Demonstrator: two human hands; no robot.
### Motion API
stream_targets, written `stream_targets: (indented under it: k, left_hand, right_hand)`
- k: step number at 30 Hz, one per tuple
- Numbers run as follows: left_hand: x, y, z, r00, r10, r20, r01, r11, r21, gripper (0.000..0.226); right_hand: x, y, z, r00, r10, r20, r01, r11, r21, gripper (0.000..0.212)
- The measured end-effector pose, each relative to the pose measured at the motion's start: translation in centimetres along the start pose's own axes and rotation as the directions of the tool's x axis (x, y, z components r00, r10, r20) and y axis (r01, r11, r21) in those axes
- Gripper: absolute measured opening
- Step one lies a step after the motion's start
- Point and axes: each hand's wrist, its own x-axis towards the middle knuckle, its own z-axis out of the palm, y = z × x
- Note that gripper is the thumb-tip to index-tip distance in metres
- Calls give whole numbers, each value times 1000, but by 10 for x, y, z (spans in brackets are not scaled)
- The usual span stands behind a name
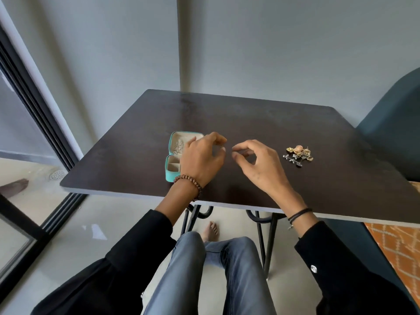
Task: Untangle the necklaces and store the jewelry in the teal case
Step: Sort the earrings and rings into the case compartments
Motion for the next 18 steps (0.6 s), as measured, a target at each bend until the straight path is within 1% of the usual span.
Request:
stream_targets:
  k: [3, 9, 12, 14, 16, 18]
  left_hand:
    - [8, 21, 20, 998, 39, 55, -38, 999, -6, 18]
    - [9, 52, 78, 968, 66, 244, -47, 996, -80, 23]
    - [8, 61, 106, 933, 100, 346, -77, 994, -79, 28]
    - [10, 67, 122, 896, 142, 420, -127, 990, -64, 34]
    - [12, 74, 137, 854, 197, 481, -196, 979, -53, 41]
    - [15, 81, 150, 824, 217, 524, -234, 972, -34, 49]
  right_hand:
    - [-5, 23, -23, 998, 53, -40, -54, 998, -30, 10]
    - [-18, 68, -64, 980, 160, -121, -173, 979, -110, 11]
    - [-25, 88, -80, 965, 192, -177, -216, 968, -128, 13]
    - [-30, 103, -90, 955, 203, -216, -241, 956, -166, 17]
    - [-34, 120, -97, 946, 231, -226, -278, 939, -202, 21]
    - [-37, 134, -100, 936, 277, -218, -323, 922, -214, 26]
